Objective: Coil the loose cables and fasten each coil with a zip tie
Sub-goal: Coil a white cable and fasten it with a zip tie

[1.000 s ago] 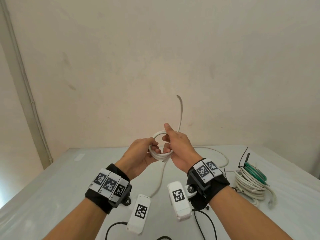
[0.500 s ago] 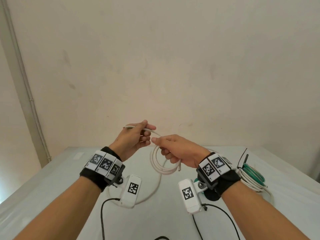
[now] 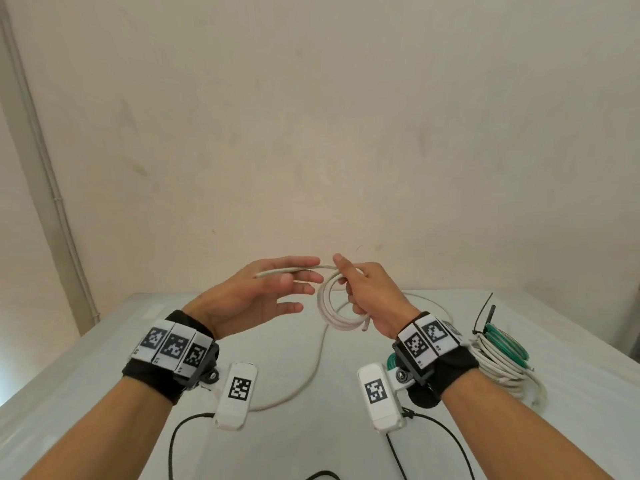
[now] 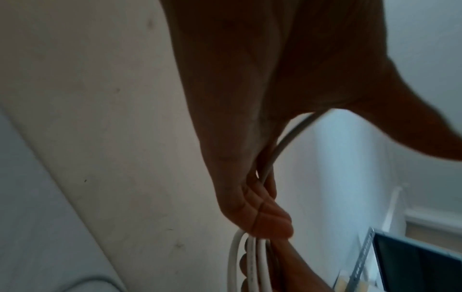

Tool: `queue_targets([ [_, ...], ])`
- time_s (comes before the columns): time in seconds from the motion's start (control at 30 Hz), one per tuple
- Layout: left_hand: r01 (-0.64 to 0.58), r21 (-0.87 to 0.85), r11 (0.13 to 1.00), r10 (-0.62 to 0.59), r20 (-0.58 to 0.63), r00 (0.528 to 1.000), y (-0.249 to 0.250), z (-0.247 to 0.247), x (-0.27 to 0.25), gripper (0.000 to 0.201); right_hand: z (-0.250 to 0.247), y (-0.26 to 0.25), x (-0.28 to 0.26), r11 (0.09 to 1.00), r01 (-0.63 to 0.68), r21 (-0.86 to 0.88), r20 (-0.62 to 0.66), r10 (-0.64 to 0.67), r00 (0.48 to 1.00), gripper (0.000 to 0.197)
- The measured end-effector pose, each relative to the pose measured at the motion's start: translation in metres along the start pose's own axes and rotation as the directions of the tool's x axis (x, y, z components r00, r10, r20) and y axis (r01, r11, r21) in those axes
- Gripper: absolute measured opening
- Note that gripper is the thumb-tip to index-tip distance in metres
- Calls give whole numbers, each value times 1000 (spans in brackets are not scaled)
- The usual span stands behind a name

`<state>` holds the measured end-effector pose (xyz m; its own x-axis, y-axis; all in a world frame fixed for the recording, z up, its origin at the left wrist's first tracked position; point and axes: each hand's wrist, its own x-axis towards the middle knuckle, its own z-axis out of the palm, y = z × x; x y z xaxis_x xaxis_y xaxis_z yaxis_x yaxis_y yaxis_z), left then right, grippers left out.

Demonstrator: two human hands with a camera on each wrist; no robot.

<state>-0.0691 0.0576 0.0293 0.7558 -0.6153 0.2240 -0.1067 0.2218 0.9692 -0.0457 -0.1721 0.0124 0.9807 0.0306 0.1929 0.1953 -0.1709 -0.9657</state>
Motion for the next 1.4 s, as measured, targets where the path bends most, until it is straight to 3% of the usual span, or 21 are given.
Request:
queue_targets([
  [0.07,2,-41,999,0,48,999,-3,-3,-5,115,1,2,3,1000,-1,-14,-48,0,999,50],
  [0.13,51,-120,991,-50,18,999,-3,1,-6,111,2,5,6,999,1,-50,-86,-6,996,49],
  [0.23,148,-25,989,-149,-239,959,-9,9,3,63,6,5,7,996,7,-88,-129,-19,991,53],
  [0.3,164,79,983,-121,-390,913,-15,14,8,39,11,4,7,996,13,-88,-166,-28,986,54],
  [0.4,109,86,990,-62,-427,902,-22,19,12,23,16,3,6,992,42,-116,-237,-69,969,56],
  [0.5,97,219,971,22,-484,875,-23,27,14,20,16,2,5,987,81,-141,-271,-118,955,55],
  [0.57,165,360,918,39,-496,867,-23,31,16,26,15,2,6,986,93,-140,-274,-129,953,55],
  [0.67,316,392,864,-114,-460,881,-22,35,17,24,16,4,8,989,115,-89,-258,-135,957,58],
  [0.77,337,264,904,-242,-334,911,-24,39,20,27,20,4,8,989,130,-67,-298,-144,944,55],
  [1.0,285,71,956,-261,-238,935,-20,49,20,31,24,9,-1,978,188,-89,-338,-207,918,52],
  [1.17,295,-66,953,-301,-293,907,-18,54,27,23,30,9,-2,980,195,-45,-324,-199,925,51],
  [1.23,345,52,937,-306,-348,886,-18,57,29,26,33,10,-2,984,179,7,-307,-168,937,51],
  [1.33,436,302,848,-303,-398,866,-20,53,30,38,33,10,-2,985,172,10,-265,-163,950,52],
  [1.4,439,407,801,-237,-458,857,-20,46,31,38,30,9,-2,986,162,-26,-212,-164,963,51],
])
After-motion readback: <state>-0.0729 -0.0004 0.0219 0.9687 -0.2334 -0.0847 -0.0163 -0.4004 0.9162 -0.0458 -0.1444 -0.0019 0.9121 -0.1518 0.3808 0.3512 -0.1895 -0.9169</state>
